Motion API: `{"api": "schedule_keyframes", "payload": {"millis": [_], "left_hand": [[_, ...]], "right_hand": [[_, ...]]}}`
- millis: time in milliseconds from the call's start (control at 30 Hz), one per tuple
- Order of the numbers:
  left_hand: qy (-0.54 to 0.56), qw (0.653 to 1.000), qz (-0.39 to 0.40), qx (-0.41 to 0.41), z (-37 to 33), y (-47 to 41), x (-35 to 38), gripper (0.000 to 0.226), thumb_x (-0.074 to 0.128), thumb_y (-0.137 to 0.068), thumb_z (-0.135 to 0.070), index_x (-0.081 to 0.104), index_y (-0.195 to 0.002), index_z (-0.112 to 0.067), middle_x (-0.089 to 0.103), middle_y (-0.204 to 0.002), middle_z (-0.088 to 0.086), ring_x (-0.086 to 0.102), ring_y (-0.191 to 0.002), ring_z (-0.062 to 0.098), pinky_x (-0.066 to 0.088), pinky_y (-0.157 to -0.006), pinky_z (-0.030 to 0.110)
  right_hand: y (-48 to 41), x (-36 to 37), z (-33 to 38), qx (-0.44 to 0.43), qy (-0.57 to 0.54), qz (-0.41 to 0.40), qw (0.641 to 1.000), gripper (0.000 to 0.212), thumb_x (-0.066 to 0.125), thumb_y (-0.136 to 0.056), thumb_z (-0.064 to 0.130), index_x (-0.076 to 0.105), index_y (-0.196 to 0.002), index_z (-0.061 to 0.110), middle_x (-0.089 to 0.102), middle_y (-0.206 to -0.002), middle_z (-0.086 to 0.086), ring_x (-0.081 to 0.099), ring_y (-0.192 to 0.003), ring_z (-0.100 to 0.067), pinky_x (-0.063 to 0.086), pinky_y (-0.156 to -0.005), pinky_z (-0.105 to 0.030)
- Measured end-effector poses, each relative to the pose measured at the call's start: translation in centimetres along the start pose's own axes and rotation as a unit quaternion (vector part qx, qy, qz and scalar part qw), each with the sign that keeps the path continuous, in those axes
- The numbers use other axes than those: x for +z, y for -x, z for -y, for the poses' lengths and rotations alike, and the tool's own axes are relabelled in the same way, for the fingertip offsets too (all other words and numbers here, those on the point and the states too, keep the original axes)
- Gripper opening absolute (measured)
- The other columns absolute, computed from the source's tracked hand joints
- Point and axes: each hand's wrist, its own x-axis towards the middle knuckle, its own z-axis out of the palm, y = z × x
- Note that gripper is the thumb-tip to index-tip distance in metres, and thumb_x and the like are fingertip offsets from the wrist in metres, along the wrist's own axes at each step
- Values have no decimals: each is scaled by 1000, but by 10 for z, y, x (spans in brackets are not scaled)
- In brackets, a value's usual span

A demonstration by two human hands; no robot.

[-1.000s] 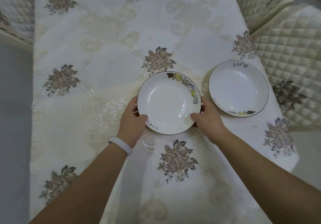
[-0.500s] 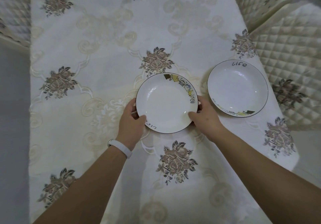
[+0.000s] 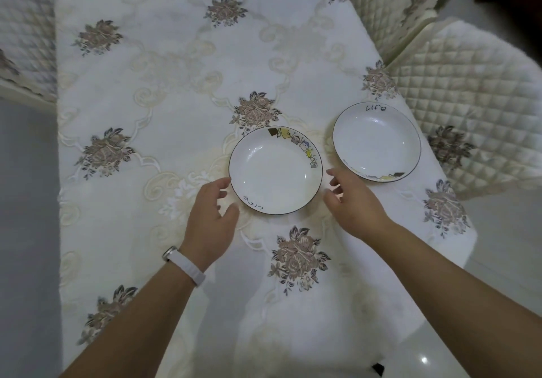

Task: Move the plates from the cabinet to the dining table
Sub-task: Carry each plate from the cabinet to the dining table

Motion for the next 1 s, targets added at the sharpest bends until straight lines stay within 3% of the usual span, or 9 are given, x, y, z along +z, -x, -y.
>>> {"api": "schedule_keyframes", "payload": {"millis": [100, 200, 267, 333, 433, 733, 867, 1000], "left_hand": [[-70, 994, 25, 81, -6, 14, -10, 47, 57, -86, -12, 51, -132, -17, 51, -126, -3, 49, -117, 14, 41, -100, 33], [-127, 982, 47, 130, -15, 28, -21, 50, 52, -84, -23, 50, -134, -16, 51, -134, 1, 45, -124, 17, 36, -104, 32], [-180, 966, 54, 177, -19, 37, -27, 51, 48, -85, -31, 52, -134, -14, 51, -137, 4, 45, -126, 20, 35, -105, 33], [-229, 945, 63, 225, -24, 43, -28, 53, 44, -85, -36, 54, -132, -13, 54, -135, 8, 49, -124, 26, 40, -103, 43], [-279, 918, 83, 270, -32, 53, -22, 54, 44, -84, -39, 57, -130, -14, 57, -131, 11, 52, -121, 32, 44, -98, 52], [-305, 858, 131, 393, -90, 94, 16, 51, 48, -86, -40, 58, -129, -16, 60, -128, 12, 56, -116, 33, 47, -95, 50], [-332, 829, 137, 429, -113, 119, 40, 51, 48, -86, -41, 59, -129, -16, 60, -127, 12, 58, -113, 33, 46, -94, 51], [-354, 813, 132, 443, -134, 146, 76, 52, 48, -86, -45, 58, -128, -18, 61, -127, 10, 58, -113, 32, 46, -95, 49]], "right_hand": [[28, -7, 8, -47, 95, -18, 994, 45, 52, -97, 34, 46, -140, 21, 53, -130, -2, 55, -113, -20, 47, -86, -37], [58, -17, 17, -76, 155, -35, 984, 45, 52, -97, 34, 48, -139, 18, 52, -132, -2, 54, -111, -23, 43, -78, -32], [78, -24, 22, -93, 178, -59, 978, 45, 55, -96, 32, 52, -137, 14, 54, -131, -4, 52, -116, -25, 45, -85, -35], [95, -30, 23, -106, 198, -80, 971, 43, 56, -96, 30, 55, -134, 10, 57, -131, -8, 53, -118, -28, 45, -91, -38], [122, -39, 21, -77, 215, -95, 969, 45, 53, -97, 34, 53, -136, 12, 53, -138, -9, 49, -123, -29, 42, -98, -40], [196, -73, -11, -32, 235, -151, 960, 47, 55, -95, 40, 55, -135, 15, 53, -140, -10, 49, -126, -33, 36, -104, -43], [222, -89, -39, -22, 237, -168, 957, 61, 33, -91, 54, 56, -134, 17, 55, -137, -9, 50, -126, -31, 37, -105, -44], [255, -111, -77, -16, 244, -181, 953, 59, 35, -90, 52, 56, -134, 17, 57, -135, -9, 52, -123, -32, 38, -104, -45]]}}
